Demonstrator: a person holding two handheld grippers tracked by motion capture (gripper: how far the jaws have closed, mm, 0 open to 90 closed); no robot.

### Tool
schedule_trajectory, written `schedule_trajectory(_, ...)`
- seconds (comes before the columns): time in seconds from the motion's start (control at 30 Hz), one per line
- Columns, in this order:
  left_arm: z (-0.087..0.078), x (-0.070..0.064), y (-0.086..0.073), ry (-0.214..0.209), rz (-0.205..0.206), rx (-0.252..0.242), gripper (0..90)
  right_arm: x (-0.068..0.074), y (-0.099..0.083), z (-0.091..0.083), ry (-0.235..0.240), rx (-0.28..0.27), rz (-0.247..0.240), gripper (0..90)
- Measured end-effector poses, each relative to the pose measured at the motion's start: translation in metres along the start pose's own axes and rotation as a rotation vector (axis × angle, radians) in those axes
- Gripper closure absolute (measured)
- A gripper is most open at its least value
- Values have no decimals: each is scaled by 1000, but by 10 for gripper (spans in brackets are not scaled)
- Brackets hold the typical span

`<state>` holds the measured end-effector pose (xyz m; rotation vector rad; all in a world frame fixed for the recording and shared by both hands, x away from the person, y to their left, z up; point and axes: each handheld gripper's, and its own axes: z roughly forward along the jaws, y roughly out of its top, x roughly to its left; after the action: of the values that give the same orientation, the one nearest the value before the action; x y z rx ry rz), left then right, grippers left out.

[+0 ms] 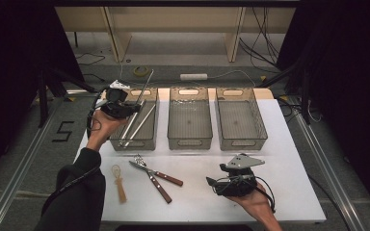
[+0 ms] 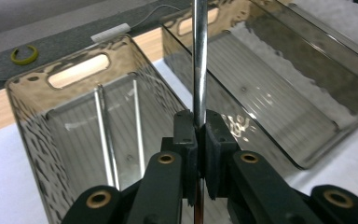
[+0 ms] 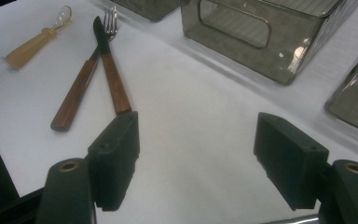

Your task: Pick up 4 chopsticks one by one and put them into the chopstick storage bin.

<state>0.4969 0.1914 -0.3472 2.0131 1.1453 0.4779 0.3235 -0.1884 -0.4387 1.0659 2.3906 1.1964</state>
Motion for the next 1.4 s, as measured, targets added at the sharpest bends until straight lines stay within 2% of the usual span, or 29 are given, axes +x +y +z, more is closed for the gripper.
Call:
schedule_trajectory(0.5,21,20,4,41,-40,-31,844,2,0,1,14,-9,5,311)
schedule_trajectory(0.8,37,27,-9,50,-65,-25,844,3,0,1,22,-4,2,310)
schedule_trajectory(0.9,40,28,-13,67,-45,-11,843,3,0,2,21,0,2,310)
schedule_trajectory(1.17,47,29,-24,75,-46,2,842,4,0,3,26,6,-6,311)
schedule_trajectory(1.4,55,32,-32,88,-45,34,841,5,0,3,30,2,-12,312)
